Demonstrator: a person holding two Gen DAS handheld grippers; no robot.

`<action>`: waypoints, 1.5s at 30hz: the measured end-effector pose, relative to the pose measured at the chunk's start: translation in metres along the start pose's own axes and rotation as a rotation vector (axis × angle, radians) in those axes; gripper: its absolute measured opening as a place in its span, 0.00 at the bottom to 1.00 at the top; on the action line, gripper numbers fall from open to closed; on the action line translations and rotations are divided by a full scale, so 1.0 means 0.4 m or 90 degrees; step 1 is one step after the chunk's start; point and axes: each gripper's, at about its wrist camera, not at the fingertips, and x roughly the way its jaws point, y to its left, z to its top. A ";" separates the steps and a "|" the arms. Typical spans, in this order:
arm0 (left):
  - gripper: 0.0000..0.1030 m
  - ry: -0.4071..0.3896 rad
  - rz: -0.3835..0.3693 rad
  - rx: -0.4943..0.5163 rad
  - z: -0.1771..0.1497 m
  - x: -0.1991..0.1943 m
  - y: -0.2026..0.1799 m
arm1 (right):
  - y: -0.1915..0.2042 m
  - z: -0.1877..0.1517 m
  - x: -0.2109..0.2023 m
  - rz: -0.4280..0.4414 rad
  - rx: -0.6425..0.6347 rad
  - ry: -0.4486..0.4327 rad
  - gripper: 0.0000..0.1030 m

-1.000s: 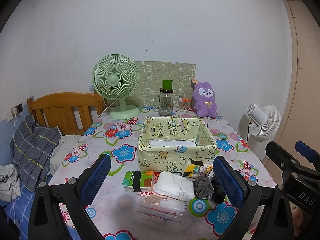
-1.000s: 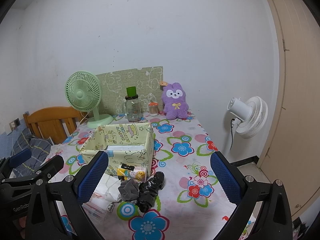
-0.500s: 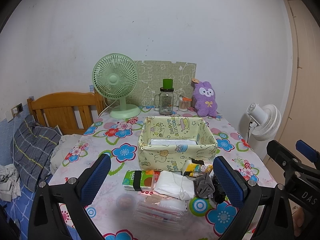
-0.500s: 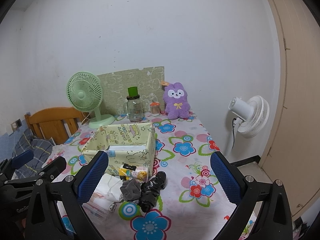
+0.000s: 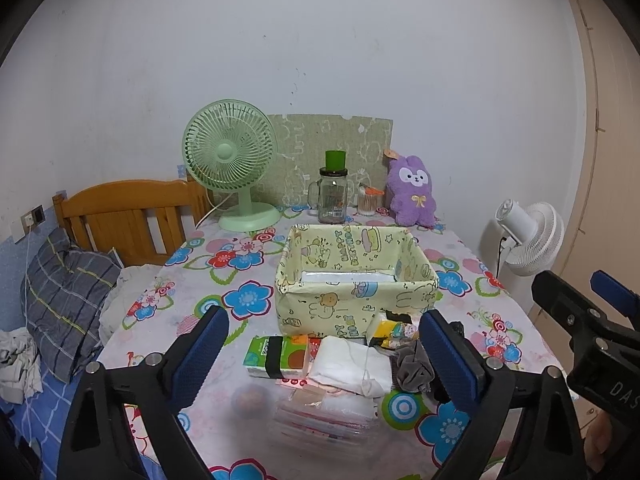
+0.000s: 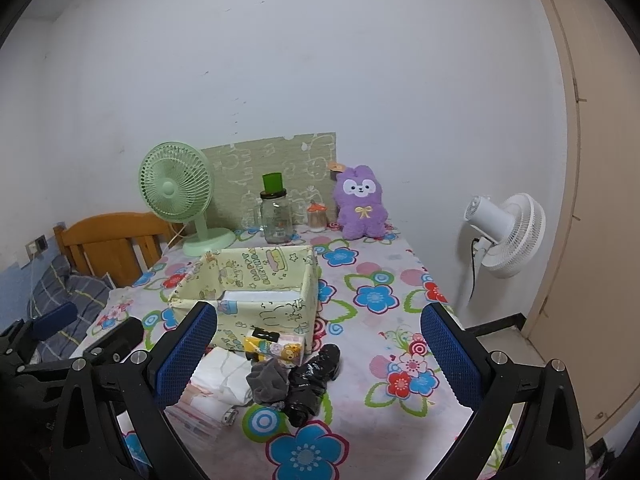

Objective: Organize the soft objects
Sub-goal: 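Reach the left tool to the grey sock while the right tool reaches the black sock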

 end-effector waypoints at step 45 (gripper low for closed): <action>0.83 0.144 -0.111 0.040 -0.115 0.241 -0.108 | -0.014 -0.119 0.239 -0.012 -0.018 0.130 0.80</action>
